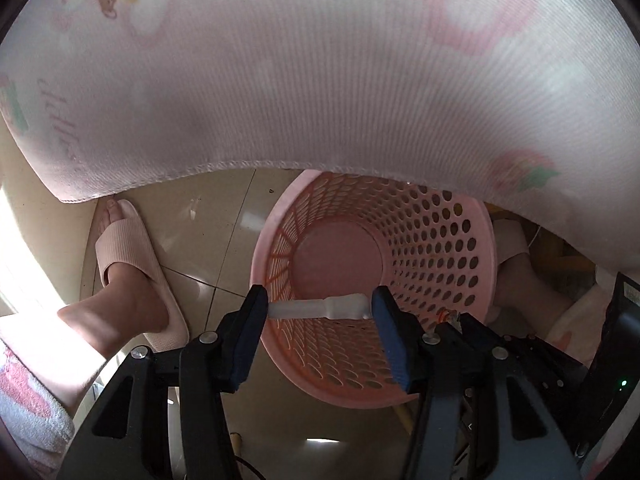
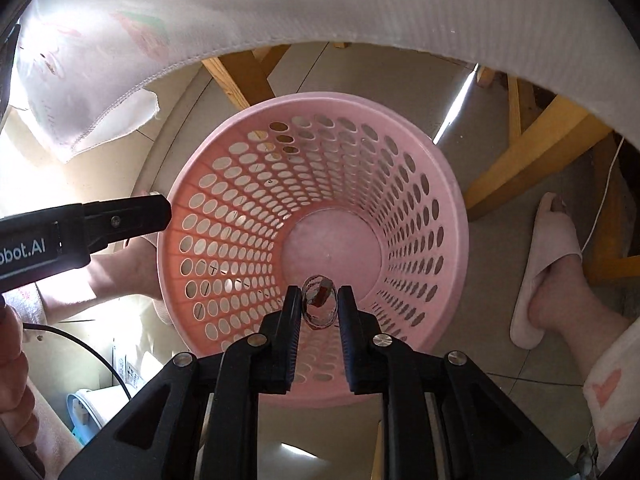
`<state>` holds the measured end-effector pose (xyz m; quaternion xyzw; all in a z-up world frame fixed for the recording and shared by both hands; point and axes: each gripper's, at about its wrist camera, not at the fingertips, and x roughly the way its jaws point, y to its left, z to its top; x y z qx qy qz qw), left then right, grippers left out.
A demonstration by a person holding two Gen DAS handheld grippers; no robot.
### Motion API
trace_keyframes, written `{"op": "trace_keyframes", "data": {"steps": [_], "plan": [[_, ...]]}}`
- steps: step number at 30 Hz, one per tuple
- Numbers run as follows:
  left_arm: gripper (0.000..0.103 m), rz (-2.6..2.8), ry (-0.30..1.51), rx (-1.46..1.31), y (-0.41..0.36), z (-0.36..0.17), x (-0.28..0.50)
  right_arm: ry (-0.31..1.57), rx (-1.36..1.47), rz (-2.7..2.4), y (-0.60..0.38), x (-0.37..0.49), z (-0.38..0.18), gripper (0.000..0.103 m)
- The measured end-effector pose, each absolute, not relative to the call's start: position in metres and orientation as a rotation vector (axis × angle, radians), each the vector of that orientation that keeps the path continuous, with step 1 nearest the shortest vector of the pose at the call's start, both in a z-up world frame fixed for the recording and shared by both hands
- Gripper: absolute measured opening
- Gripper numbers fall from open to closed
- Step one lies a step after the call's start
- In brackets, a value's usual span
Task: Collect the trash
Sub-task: 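Open both tools to drop the tube and clip into the wastebasket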
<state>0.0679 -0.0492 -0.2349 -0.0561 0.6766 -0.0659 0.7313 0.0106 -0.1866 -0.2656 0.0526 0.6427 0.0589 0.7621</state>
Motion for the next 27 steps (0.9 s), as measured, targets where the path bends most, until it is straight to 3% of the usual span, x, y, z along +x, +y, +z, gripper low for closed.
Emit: {"op": "trace_keyframes", "data": {"steps": [3,5,8,10,19,27], "plan": [[0.063,-0.137,1.485,-0.118,-0.049,-0.232,0.068,1.407,0.119,0.119,-0.188,0.011,-0.268,0.027],[0.064,-0.127,1.479,-0.112,-0.048,-0.229,0.069,1.403,0.127,0.111,-0.19,0.01,-0.267,0.045],[0.071,-0.106,1.459,-0.095,-0.045,-0.224,0.07,1.373,0.115,0.089,-0.192,0.009,-0.26,0.057],[0.08,-0.078,1.445,-0.075,-0.043,-0.217,0.07,1.362,0.088,0.079,-0.191,0.008,-0.255,0.058],[0.084,-0.036,1.343,-0.041,-0.03,-0.171,0.072,1.194,0.014,0.058,-0.19,0.007,-0.202,0.058],[0.094,-0.123,1.236,0.029,-0.036,-0.133,0.065,1.015,-0.012,0.046,-0.195,0.003,-0.143,0.066]]}}
